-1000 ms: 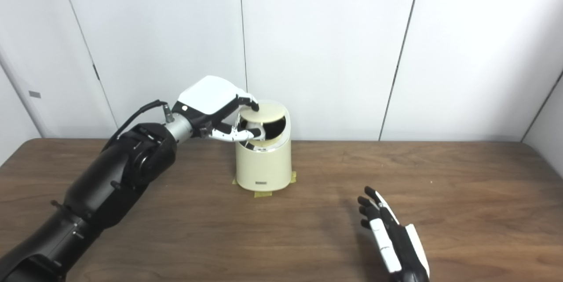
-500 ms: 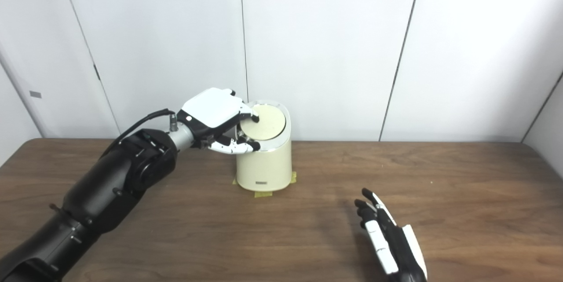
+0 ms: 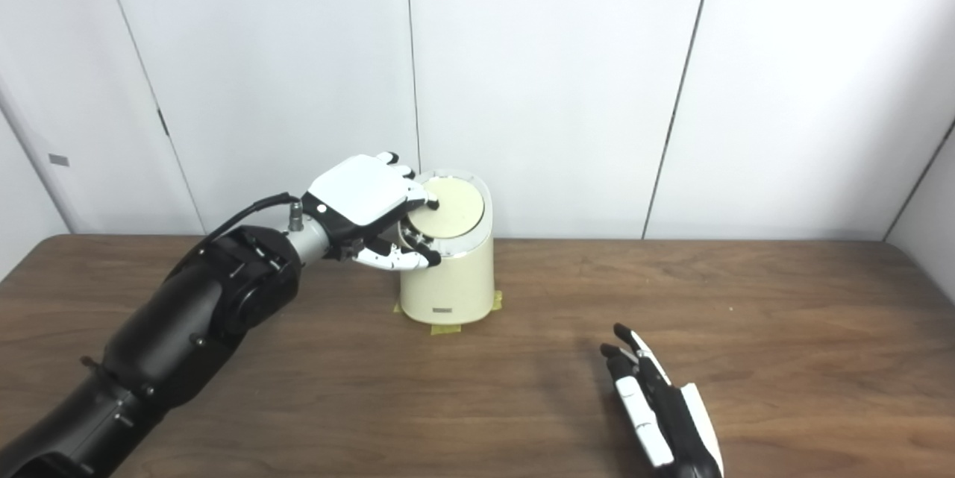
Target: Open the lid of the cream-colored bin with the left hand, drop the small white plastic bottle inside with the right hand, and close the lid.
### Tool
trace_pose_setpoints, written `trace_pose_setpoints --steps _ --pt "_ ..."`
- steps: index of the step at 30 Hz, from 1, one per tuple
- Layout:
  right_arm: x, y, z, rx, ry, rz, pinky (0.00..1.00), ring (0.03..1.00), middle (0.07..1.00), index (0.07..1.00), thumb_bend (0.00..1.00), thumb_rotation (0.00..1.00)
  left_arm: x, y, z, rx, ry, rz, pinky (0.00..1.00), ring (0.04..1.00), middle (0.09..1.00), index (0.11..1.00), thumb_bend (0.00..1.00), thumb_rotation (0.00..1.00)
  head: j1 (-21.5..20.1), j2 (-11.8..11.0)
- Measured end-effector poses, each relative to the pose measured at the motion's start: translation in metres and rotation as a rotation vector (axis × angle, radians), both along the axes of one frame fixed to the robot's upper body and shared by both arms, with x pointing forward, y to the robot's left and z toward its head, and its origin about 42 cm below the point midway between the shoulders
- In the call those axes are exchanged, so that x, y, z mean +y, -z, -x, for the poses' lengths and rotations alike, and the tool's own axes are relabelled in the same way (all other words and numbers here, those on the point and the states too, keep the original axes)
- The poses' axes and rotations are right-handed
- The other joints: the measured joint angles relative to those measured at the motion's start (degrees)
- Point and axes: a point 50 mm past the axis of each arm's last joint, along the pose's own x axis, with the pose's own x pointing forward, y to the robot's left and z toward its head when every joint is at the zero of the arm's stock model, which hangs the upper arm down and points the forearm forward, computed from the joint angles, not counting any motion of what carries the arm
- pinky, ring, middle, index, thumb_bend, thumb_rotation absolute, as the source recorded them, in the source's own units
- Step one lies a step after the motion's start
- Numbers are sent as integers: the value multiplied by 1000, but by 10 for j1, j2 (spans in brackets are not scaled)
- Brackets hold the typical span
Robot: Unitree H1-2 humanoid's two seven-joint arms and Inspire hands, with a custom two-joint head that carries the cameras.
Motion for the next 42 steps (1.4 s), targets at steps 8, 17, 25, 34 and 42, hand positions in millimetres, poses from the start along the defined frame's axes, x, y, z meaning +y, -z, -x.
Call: trace_pose_setpoints --steps 8,17,25,34,42 --pt "0 0 0 4 0 0 815 851 847 923 599 1000 0 2 3 -14 28 -6 994 938 852 827 536 814 0 6" --pt "2 0 0 12 -1 11 804 843 839 918 621 1000 -2 4 10 -55 75 -35 1000 945 865 754 548 797 -2 11" --pt "2 0 1 17 -2 -4 823 852 839 920 594 1000 -4 6 12 -87 104 -53 1000 935 859 708 554 772 -3 15" --pt "1 0 1 18 -2 -22 835 857 841 925 603 1000 -7 8 13 -117 109 -101 1000 932 864 694 547 786 -4 20" --pt "0 -2 2 11 1 -31 812 843 832 923 590 1000 -7 9 13 -111 108 -107 1000 933 869 703 545 775 -5 22"
